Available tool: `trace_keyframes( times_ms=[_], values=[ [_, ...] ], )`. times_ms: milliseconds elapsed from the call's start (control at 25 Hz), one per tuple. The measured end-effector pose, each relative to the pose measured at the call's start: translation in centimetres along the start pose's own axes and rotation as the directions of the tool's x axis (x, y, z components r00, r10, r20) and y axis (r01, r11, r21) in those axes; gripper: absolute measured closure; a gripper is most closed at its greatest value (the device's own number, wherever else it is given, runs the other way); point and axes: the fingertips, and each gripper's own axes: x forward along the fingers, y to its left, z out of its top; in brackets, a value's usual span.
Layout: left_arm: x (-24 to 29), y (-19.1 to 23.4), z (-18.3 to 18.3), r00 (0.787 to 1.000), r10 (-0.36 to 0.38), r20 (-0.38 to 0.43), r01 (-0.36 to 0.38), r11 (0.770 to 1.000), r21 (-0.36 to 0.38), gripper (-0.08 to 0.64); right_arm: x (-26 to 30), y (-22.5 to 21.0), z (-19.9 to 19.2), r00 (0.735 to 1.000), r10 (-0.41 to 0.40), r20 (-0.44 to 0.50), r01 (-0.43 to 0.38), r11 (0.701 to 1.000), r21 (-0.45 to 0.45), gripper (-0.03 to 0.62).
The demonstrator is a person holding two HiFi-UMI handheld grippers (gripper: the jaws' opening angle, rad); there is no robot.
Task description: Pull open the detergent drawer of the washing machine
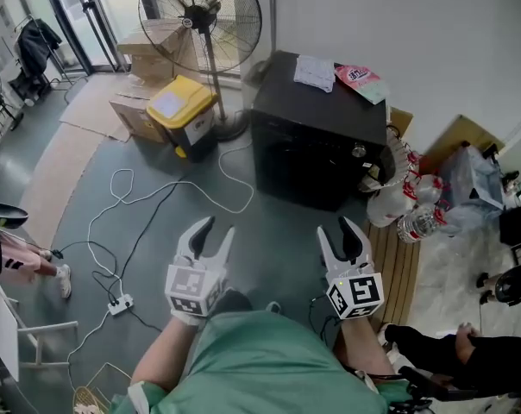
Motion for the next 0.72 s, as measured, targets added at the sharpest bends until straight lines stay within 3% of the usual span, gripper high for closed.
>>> trace_keyframes(
  times_ms=[400,720],
  values=[
    [4.9,2.8,-1.2,0.999,-0.030,-0.022,0.029,0.998,-0.056,0.388,3.2,-2.8,-1.5,0.998,-0.035,-0.042,0.037,0.998,0.041,0.411],
    [12.8,8.5,-0.3,0.995,-0.096,-0.012,0.094,0.991,-0.100,0.389,10.9,-5.7,-0.7,0.994,-0.080,-0.071,0.082,0.996,0.021,0.411]
  ],
)
